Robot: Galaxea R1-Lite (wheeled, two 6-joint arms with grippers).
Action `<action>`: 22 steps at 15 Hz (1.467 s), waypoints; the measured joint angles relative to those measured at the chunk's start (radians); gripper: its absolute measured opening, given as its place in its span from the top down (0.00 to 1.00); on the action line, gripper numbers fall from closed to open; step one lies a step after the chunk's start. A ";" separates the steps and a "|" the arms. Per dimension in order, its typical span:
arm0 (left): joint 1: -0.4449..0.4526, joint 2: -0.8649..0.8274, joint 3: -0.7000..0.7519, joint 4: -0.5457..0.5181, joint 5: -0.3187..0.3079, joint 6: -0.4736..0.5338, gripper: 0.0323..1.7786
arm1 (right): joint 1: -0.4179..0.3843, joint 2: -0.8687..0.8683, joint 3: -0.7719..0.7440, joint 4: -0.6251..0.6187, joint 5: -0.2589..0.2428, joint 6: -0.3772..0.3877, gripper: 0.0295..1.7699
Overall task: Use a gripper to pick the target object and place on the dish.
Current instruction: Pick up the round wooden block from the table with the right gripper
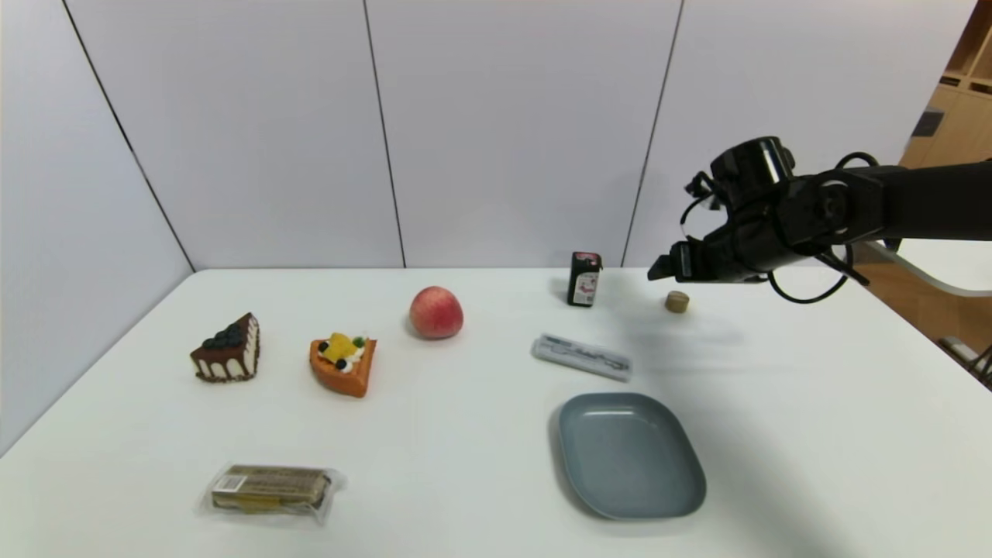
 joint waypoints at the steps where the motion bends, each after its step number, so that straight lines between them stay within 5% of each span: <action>1: 0.000 0.000 0.000 0.000 0.000 0.000 0.05 | -0.009 0.014 -0.015 0.000 0.000 0.000 0.03; 8: 0.000 0.000 0.000 0.000 -0.001 0.000 0.05 | -0.033 0.092 -0.044 0.000 0.002 0.078 0.03; 22: -0.001 0.000 0.000 0.000 -0.001 0.000 0.05 | -0.030 0.160 -0.048 -0.001 0.000 0.066 0.03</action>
